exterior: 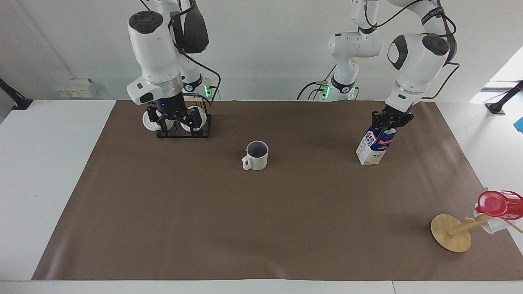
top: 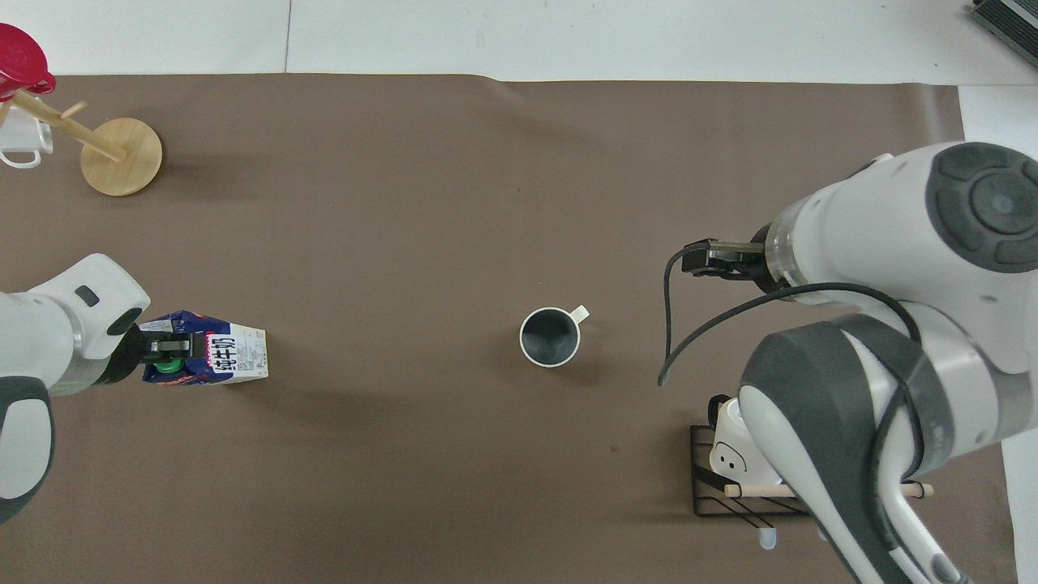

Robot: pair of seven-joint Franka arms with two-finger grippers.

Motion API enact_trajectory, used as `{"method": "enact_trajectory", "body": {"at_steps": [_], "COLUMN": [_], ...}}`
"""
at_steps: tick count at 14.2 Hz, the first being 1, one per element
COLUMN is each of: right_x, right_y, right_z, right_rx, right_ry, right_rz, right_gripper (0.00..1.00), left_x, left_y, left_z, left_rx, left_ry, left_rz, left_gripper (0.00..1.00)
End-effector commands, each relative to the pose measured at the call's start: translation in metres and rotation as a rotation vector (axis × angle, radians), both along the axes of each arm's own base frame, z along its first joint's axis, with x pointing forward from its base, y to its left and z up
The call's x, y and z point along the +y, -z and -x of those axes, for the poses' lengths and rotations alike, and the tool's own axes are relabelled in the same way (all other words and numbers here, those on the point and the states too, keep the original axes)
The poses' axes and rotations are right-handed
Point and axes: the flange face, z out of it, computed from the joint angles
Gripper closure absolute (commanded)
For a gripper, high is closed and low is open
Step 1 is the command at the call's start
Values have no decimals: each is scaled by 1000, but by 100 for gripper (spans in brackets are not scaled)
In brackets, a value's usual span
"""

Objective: Place cup and milk on table
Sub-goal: 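Release the mug with the right gripper while the left gripper carries the carton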

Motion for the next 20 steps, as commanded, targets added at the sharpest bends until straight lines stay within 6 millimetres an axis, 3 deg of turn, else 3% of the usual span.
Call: {"method": "enact_trajectory", "body": {"at_steps": [1,3,11,15,17,20], "right_x": [-29,-41,-75,-73,-77,-96], "right_y": [-16,-33,-108,-126,-118,-118], "right_z": [9,9,26,41,51,50], "right_rx": [-3,-11,28,55,70,69], "right_ry": [-9,4,-7,-22,-19,-15], "right_rz": [-16,-16,-13,-37,-57,-41], "right_gripper": [0,0,0,0,0,0], "left_x": [-6,-9,-116,-178,-204,-245], "left_y": [-11,-17,-36,-50,-51,-47], "left_z": [-2,-3,2,5,6,5], "left_rx": [-26,-25,-13,-17,-12,-13], "left_ry": [10,-18,-83,-96,-101,-136], "left_rz": [2,4,27,41,46,57], "left_gripper": [57,58,59,59,59,59]}}
